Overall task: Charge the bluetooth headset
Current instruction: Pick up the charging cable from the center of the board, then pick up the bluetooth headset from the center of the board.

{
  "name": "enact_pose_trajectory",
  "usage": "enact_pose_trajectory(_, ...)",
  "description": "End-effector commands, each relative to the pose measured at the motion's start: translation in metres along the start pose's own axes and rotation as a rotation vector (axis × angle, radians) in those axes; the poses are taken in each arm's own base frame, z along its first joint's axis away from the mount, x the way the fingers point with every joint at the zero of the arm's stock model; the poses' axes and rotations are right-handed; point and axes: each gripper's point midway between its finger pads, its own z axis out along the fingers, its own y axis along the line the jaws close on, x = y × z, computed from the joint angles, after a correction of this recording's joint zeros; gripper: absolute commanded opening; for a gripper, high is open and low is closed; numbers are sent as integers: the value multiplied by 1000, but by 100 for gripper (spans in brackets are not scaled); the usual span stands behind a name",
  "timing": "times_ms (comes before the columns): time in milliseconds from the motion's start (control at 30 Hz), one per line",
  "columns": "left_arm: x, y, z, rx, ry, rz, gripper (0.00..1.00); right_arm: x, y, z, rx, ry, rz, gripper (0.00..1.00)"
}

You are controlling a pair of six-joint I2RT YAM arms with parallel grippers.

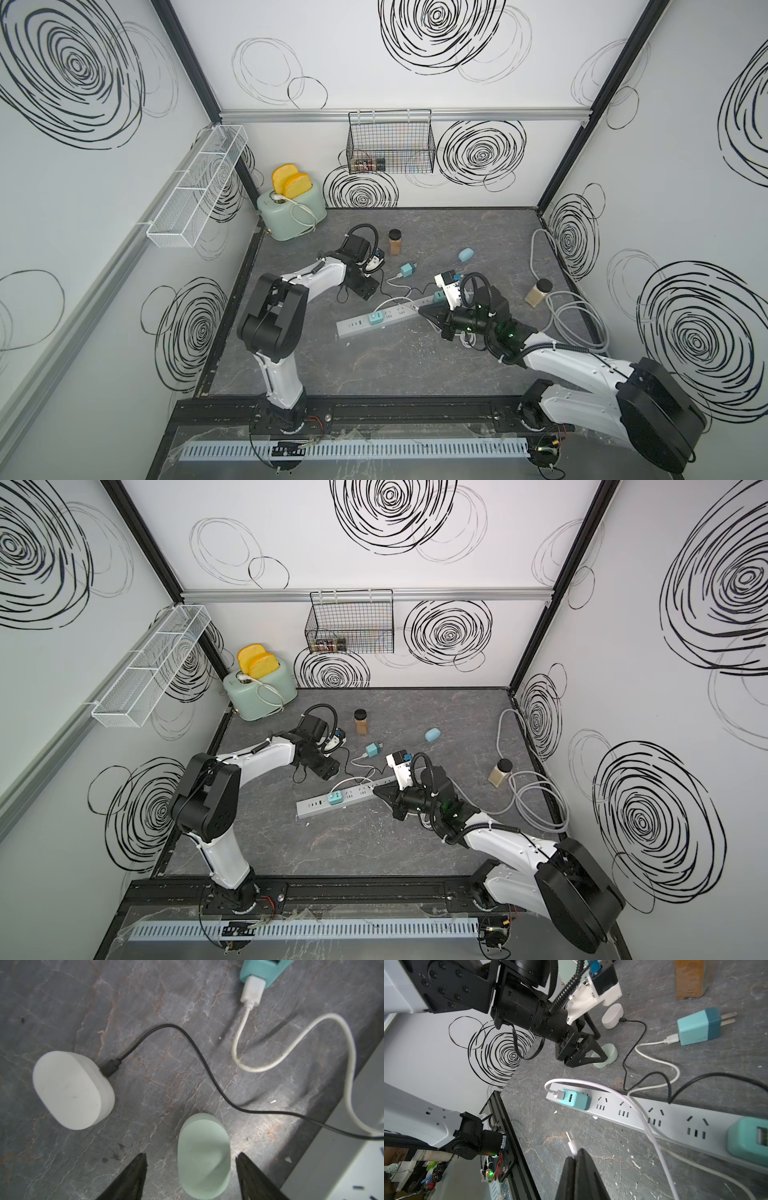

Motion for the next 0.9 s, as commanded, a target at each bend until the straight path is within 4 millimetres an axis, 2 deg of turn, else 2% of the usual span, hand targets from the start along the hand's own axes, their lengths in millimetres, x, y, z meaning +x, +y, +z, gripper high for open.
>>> enact_pose_trajectory(0,-3,-2,4,12,17,25,72,-6,0,-1,-6,-25,-8,0)
enact_pose_trajectory(133,1,1,10,7,53,20,69,-6,-1,-2,-1,-27,-6,0)
enact_pose_trajectory(367,-3,-5,9,48,31,19,56,-7,-1,-2,0,-26,-6,0)
enact_pose_trajectory(633,-2,-4,7,63,32,6,35,-7,-2,-3,1,-27,-6,0)
enact_pose_trajectory(700,-7,-4,2,76,8,-11,30,-8,-2,-3,2,-28,-5,0)
enact_pose_trajectory(767,-19,-2,-11,89,-47,-45,29,-8,-2,-4,2,-28,-4,0)
enact_pose_trajectory(867,-41,2,-46,93,-167,-96,28,-11,1,-6,-6,-34,-3,0)
